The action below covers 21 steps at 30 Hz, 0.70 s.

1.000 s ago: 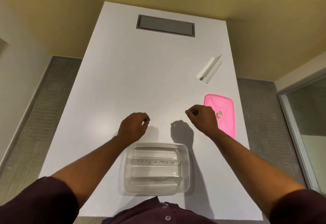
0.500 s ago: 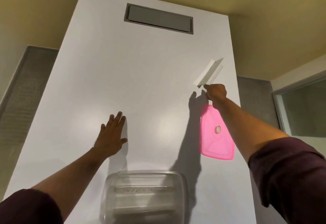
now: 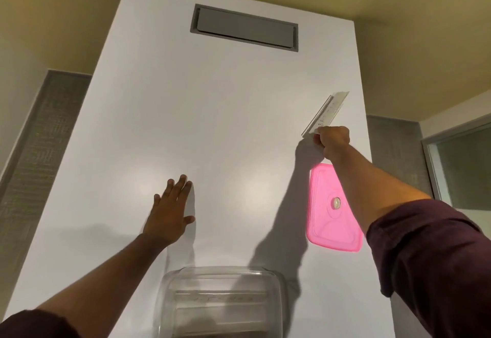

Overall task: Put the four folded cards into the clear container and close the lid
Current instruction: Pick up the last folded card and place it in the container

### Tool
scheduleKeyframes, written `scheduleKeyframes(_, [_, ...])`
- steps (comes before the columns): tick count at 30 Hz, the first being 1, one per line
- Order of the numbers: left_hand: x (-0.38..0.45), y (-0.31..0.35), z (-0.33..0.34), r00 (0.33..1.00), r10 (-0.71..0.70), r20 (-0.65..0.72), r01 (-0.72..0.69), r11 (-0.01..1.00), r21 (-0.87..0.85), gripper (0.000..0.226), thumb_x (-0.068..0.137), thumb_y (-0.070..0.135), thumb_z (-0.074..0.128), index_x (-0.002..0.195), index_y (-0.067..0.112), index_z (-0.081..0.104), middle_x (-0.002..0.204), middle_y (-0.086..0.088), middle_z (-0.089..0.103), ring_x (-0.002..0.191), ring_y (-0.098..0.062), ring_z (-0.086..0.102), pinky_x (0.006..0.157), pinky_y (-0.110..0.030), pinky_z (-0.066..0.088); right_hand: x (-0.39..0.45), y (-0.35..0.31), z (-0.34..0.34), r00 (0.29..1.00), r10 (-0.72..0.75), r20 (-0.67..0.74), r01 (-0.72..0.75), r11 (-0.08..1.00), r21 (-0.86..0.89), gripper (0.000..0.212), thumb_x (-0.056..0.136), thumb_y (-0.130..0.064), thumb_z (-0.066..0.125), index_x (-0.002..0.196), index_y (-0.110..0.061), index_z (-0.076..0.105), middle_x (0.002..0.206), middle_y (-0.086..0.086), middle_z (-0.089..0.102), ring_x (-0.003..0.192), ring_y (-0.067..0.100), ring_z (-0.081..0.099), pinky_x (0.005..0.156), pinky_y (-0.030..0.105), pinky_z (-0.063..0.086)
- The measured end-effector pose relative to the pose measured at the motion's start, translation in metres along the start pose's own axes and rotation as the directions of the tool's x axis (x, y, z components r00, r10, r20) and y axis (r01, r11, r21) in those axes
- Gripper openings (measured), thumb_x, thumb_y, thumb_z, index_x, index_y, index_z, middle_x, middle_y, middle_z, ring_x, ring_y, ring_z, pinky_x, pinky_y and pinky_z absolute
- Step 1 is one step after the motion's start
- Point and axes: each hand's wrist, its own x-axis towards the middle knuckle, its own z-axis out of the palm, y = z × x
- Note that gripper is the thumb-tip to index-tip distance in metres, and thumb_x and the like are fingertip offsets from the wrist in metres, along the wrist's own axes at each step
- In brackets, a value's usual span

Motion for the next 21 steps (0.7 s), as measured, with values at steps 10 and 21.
scheduleKeyframes(10, [-0.026, 0.042, 0.002, 0.993, -0.105, 0.061, 0.119, 0.929, -0.349, 0.105, 0.084, 0.033, 0.072, 0.155, 0.008, -0.001, 0.165, -0.009, 0.005, 0.152, -0.028, 0.003, 0.123, -0.04, 0.011, -0.115, 0.065, -0.03, 0.958, -0.135, 0.252, 0.062, 0.958, 0.28, 0.007, 0.088, 0.006, 0.067, 0.089, 0.0, 0.063, 0.081, 0.016, 0.059, 0.063, 0.02, 0.064, 0.073, 0.032, 0.063])
scheduleKeyframes(21, [-0.078, 0.141, -0.052, 0.998, -0.034, 0.051, 0.061, 0.566, -0.822, 0.073, 0.083, 0.048, 0.071, 0.143, 0.018, 0.041, 0.148, -0.001, 0.047, 0.133, -0.019, 0.048, 0.11, -0.04, 0.041, -0.277, 0.153, -0.055, 0.787, -0.217, 0.578, 0.048, 0.955, 0.293, 0.004, 0.093, 0.002, 0.065, 0.09, 0.001, 0.067, 0.079, 0.012, 0.065, 0.071, 0.027, 0.064, 0.086, 0.045, 0.059])
